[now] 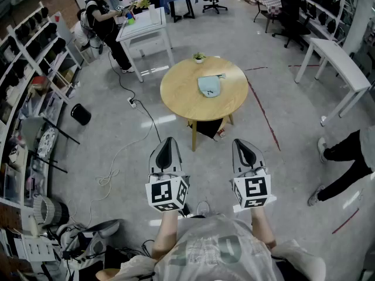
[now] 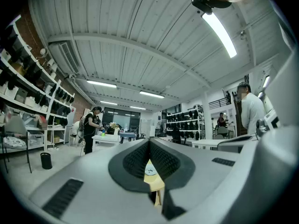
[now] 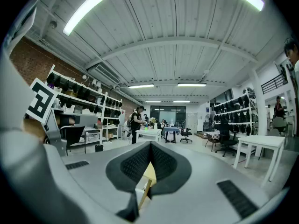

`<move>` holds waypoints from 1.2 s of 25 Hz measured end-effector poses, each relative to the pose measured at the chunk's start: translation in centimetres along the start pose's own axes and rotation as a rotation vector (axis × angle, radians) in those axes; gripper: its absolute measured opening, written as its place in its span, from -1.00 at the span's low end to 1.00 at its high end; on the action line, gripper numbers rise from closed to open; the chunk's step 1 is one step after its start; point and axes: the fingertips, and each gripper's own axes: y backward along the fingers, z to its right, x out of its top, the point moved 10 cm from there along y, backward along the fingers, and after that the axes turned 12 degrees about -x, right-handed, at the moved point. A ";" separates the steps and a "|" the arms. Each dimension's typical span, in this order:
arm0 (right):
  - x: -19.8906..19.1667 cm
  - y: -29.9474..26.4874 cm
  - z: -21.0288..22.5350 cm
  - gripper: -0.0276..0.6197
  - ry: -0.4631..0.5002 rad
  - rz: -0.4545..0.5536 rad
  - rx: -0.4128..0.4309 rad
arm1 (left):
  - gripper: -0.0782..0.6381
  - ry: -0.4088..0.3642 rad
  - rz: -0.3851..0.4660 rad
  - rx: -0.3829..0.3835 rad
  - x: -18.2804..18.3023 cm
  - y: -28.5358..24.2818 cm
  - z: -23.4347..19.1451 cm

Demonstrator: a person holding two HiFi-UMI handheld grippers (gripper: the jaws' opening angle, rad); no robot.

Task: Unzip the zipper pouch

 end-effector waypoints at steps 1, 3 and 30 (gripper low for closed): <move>0.1 0.0 -0.2 -0.82 -0.005 -0.001 0.000 | -0.71 0.001 0.000 0.000 0.0 0.0 -0.2; 0.2 -0.1 -0.4 -0.82 -0.010 -0.003 0.000 | -0.71 0.002 0.001 0.000 0.1 0.1 -0.5; -1.0 -5.3 -5.3 -0.82 -0.030 -0.057 -0.032 | -0.71 0.059 0.018 0.001 -2.4 -2.4 -9.7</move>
